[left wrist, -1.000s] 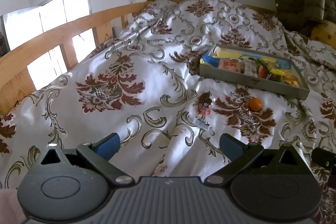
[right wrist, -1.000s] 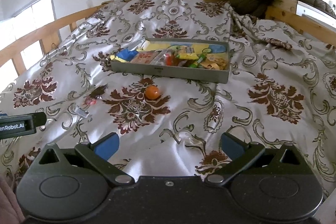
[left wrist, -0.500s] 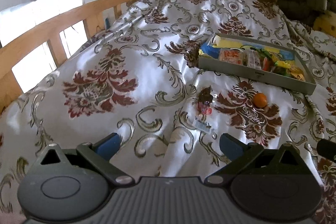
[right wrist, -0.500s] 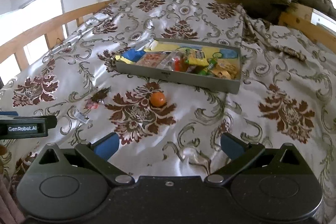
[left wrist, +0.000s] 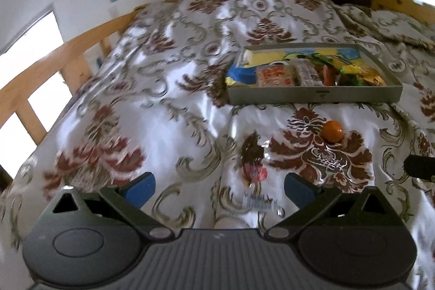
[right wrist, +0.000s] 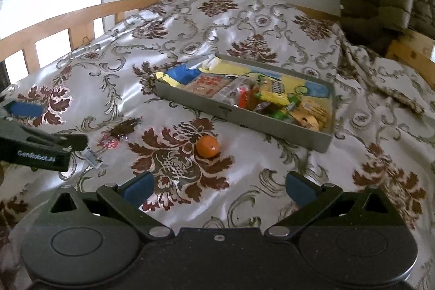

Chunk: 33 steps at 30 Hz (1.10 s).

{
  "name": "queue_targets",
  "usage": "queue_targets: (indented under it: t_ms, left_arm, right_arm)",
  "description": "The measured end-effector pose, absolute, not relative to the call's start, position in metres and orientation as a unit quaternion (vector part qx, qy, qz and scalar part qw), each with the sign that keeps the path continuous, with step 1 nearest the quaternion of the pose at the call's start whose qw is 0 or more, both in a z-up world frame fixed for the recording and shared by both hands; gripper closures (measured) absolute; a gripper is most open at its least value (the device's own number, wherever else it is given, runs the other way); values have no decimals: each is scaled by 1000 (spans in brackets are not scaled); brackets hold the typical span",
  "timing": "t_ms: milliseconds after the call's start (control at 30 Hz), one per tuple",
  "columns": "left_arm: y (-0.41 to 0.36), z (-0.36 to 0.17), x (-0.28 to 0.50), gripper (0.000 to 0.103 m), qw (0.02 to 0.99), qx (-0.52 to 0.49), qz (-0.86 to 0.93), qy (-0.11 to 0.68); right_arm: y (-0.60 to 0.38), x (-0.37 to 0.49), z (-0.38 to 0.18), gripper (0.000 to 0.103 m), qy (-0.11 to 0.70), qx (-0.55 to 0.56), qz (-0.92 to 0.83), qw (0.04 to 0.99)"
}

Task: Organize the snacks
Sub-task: 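Close the left tool on the brown candy bag while the right tool closes on the orange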

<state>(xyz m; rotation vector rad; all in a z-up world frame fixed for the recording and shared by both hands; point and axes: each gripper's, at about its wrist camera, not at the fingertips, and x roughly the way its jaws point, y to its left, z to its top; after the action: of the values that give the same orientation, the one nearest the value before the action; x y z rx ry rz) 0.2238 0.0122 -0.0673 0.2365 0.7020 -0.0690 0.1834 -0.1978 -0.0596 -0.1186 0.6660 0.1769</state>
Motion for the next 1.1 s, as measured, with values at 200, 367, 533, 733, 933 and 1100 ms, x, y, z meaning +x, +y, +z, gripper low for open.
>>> queue_targets:
  t_ms: [200, 367, 533, 733, 933, 1100]
  left_arm:
    - [5, -85, 245, 0, 930, 124, -75, 337]
    - [-2, -96, 257, 0, 926, 127, -117, 335]
    - [-11, -108, 264, 0, 918, 155, -148, 333]
    - [-5, -121, 284, 1, 912, 115, -146, 366]
    - [-4, -124, 285, 16, 911, 109, -161, 364]
    - [-5, -125, 286, 21, 909, 100, -171, 366]
  right_arm:
    - [-194, 207, -79, 1, 317, -78, 108, 939]
    - [-199, 225, -93, 1, 319, -72, 115, 938]
    - [-205, 238, -97, 1, 317, -60, 119, 939]
    - [-211, 262, -105, 1, 321, -32, 116, 939]
    - [-214, 283, -113, 3, 333, 15, 131, 934]
    - [-209, 295, -123, 12, 351, 33, 149, 924]
